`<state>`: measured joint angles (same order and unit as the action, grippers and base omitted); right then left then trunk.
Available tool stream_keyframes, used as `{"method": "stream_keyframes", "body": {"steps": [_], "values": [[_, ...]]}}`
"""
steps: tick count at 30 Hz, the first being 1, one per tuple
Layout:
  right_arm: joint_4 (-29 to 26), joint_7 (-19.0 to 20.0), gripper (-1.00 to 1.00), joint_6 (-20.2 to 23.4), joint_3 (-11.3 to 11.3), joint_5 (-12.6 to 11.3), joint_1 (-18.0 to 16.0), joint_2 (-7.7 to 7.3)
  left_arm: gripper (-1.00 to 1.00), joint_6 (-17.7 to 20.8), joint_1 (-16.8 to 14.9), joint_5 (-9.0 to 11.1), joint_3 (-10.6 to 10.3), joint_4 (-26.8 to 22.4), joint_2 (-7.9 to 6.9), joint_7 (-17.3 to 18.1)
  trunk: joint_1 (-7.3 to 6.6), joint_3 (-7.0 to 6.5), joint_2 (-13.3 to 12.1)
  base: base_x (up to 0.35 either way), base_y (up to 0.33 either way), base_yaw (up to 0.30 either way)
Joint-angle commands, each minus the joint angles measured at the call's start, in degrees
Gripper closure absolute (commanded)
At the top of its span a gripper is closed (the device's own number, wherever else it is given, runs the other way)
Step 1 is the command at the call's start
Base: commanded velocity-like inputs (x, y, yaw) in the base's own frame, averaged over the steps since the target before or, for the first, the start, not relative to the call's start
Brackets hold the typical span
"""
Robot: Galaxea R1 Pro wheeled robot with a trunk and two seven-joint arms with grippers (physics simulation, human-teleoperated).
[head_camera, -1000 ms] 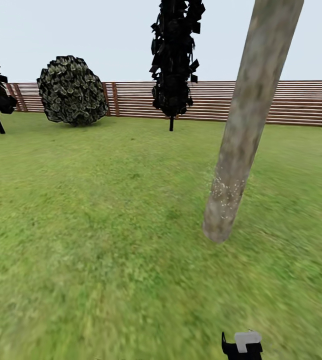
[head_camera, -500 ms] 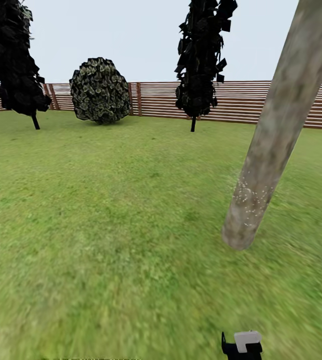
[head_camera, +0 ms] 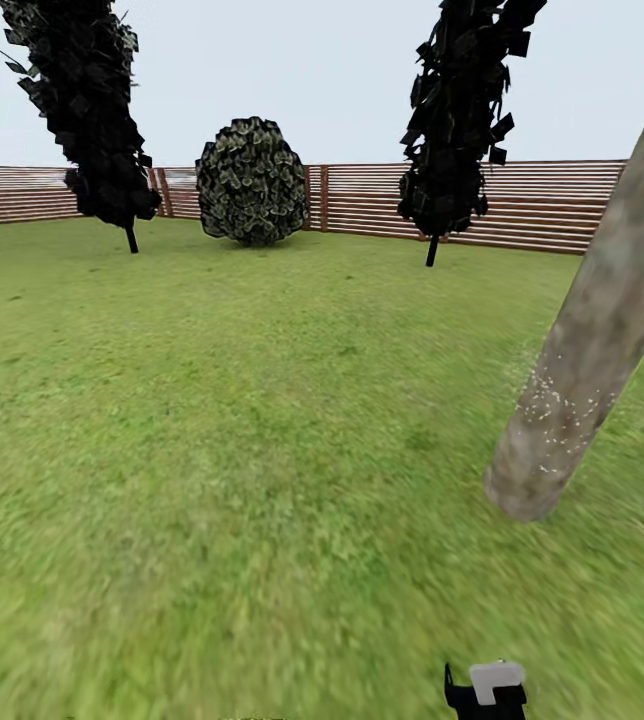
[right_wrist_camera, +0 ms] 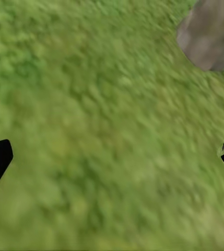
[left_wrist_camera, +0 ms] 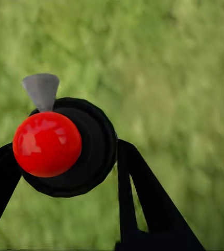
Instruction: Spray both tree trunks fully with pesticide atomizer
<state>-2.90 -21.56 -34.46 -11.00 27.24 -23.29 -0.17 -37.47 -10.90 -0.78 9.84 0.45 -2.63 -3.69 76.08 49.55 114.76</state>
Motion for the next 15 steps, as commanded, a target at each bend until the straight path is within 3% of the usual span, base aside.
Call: {"method": "stream_keyframes", "body": {"steps": [1, 7, 12, 14, 15], "values": [[0.0, -0.03, -1.0, 0.0, 0.01, 0.01, 0.0, -0.05, 1.0, -0.28, -0.05, 0.42, 0.45, -0.54, 0.45, -0.13, 0.0, 0.0, 0.0, 0.0, 0.0, 0.28], [0.0, -0.02, -1.0, 0.0, 0.01, -0.01, 0.0, -0.04, 1.0, -0.63, -0.23, 0.37, 0.34, -15.35, 0.46, -0.16, 0.0, 0.0, 0.0, 0.0, 0.0, 0.28], [0.0, -0.05, -1.0, 0.0, 0.01, -0.08, 0.0, -0.07, 1.0, 0.29, -0.34, 0.31, 0.43, -16.36, -0.81, 0.17, 0.0, 0.0, 0.0, 0.0, 0.0, 0.28], [0.0, -0.05, -1.0, 0.0, 0.01, -0.12, 0.0, -0.08, 1.0, 4.43, -0.68, 0.18, 0.32, -16.07, -1.51, 0.19, 0.0, 0.0, 0.0, 0.0, 0.0, 0.28], [0.0, -0.06, -1.0, 0.0, 0.0, -0.15, 0.0, -0.09, 1.0, 8.58, -0.89, 0.01, 0.2, -16.09, -1.59, 0.26, 0.0, 0.0, 0.0, 0.0, 0.0, 0.28]]}}
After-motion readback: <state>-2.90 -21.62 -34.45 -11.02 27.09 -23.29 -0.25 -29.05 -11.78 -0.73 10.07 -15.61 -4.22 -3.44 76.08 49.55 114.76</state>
